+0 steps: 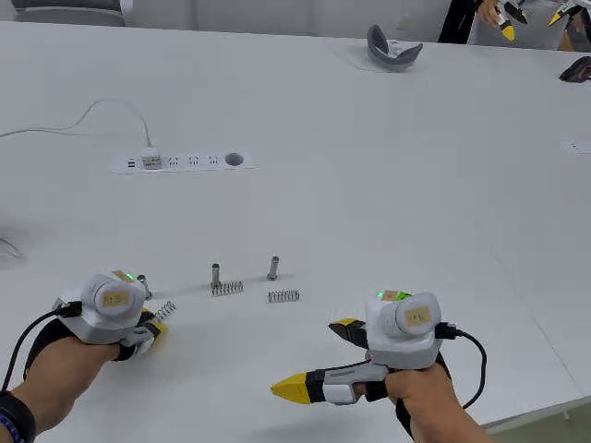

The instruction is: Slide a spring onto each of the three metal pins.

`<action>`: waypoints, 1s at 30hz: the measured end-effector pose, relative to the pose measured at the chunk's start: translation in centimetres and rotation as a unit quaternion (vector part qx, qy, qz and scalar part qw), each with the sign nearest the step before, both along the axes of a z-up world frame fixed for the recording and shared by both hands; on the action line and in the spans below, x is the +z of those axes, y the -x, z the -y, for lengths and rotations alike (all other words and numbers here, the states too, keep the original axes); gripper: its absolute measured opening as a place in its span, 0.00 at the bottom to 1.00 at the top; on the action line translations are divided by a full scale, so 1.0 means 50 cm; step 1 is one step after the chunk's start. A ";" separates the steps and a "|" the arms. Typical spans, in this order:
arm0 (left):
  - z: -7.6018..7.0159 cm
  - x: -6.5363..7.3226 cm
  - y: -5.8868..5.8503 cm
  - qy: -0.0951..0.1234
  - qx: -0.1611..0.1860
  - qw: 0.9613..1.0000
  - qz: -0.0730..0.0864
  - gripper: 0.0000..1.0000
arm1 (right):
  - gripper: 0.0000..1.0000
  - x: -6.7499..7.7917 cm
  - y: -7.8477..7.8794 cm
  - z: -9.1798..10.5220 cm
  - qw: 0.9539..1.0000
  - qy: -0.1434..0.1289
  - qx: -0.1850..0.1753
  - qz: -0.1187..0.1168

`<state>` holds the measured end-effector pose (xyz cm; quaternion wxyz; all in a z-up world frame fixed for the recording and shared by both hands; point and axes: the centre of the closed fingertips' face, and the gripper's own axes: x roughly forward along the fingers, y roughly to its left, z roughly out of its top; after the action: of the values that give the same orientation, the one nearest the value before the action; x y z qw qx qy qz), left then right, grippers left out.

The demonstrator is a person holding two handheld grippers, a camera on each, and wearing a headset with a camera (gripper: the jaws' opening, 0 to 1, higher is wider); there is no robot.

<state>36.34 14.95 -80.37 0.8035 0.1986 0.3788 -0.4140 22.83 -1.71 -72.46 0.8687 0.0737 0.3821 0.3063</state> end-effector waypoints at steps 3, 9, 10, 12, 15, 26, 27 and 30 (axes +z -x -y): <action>-0.001 0.000 0.008 -0.008 -0.004 1.000 0.009 0.11 | 0.94 0.001 -0.001 -0.002 1.000 -0.002 0.000 0.001; -0.003 0.002 0.024 0.005 0.017 1.000 -0.006 0.10 | 0.94 0.001 0.000 -0.004 1.000 -0.002 0.002 0.000; -0.006 0.001 0.026 0.004 0.020 1.000 -0.009 0.10 | 0.94 0.001 0.001 -0.004 1.000 -0.001 0.003 0.000; -0.011 0.003 0.034 0.005 0.023 1.000 -0.012 0.10 | 0.94 0.001 0.003 -0.004 1.000 -0.001 0.003 0.000; -0.017 0.012 0.042 0.018 0.041 0.999 -0.020 0.10 | 0.94 0.002 0.003 -0.005 1.000 -0.007 -0.003 0.000; -0.043 0.024 0.069 0.026 0.054 0.998 -0.026 0.10 | 0.94 -0.004 0.017 -0.008 1.000 -0.010 -0.002 -0.003; -0.046 0.026 0.071 0.026 0.054 0.998 -0.026 0.10 | 0.94 -0.007 0.019 -0.008 1.000 -0.009 -0.001 -0.004; -0.050 0.033 0.078 0.033 0.060 0.997 -0.027 0.10 | 0.94 -0.008 0.022 -0.009 1.000 -0.010 0.000 -0.005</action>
<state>32.45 17.43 -78.70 0.8224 0.1379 0.3979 -0.3824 21.75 -1.28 -72.85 0.8659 0.0842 0.3836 0.3099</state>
